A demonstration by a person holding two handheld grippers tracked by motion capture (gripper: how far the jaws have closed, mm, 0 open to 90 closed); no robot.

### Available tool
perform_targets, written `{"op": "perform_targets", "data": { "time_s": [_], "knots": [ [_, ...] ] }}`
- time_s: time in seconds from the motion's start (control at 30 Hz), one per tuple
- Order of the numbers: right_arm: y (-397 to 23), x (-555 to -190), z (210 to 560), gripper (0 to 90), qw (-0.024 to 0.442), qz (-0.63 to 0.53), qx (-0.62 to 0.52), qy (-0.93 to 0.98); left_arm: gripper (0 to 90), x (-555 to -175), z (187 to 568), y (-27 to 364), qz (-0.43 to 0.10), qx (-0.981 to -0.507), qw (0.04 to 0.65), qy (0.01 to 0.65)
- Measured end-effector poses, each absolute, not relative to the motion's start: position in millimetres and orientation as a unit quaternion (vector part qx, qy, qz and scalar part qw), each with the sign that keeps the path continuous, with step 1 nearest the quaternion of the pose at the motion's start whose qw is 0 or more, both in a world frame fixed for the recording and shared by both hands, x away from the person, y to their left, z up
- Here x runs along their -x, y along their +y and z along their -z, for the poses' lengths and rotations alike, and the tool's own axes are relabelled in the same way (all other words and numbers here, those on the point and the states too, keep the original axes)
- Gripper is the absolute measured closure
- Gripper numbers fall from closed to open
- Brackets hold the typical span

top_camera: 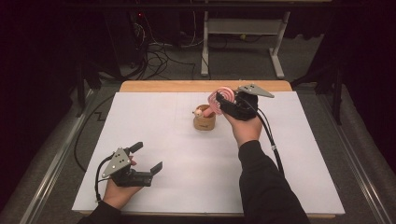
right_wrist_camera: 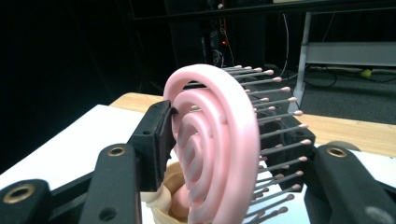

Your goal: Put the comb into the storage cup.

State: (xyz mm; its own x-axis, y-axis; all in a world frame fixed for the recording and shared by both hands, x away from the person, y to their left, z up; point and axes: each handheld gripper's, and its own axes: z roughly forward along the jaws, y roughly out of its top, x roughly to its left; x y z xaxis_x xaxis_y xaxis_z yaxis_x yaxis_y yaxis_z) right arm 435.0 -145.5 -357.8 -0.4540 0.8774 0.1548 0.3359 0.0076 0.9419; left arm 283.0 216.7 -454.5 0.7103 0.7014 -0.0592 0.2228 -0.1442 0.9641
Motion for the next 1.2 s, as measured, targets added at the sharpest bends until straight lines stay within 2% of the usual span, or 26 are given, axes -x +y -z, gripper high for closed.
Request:
{"op": "perform_targets", "data": {
  "time_s": [0.93, 1.2],
  "knots": [
    [-166, -427, 373, 40.1, 0.245, -0.522, -0.474, 0.665, 0.0, -285, 456, 216, -0.205, -0.733, 0.564, 0.321],
    [-165, -426, 373, 35.6, 0.249, -0.521, -0.466, 0.671, 0.0, -285, 455, 215, -0.206, -0.732, 0.564, 0.321]
  ]
}}
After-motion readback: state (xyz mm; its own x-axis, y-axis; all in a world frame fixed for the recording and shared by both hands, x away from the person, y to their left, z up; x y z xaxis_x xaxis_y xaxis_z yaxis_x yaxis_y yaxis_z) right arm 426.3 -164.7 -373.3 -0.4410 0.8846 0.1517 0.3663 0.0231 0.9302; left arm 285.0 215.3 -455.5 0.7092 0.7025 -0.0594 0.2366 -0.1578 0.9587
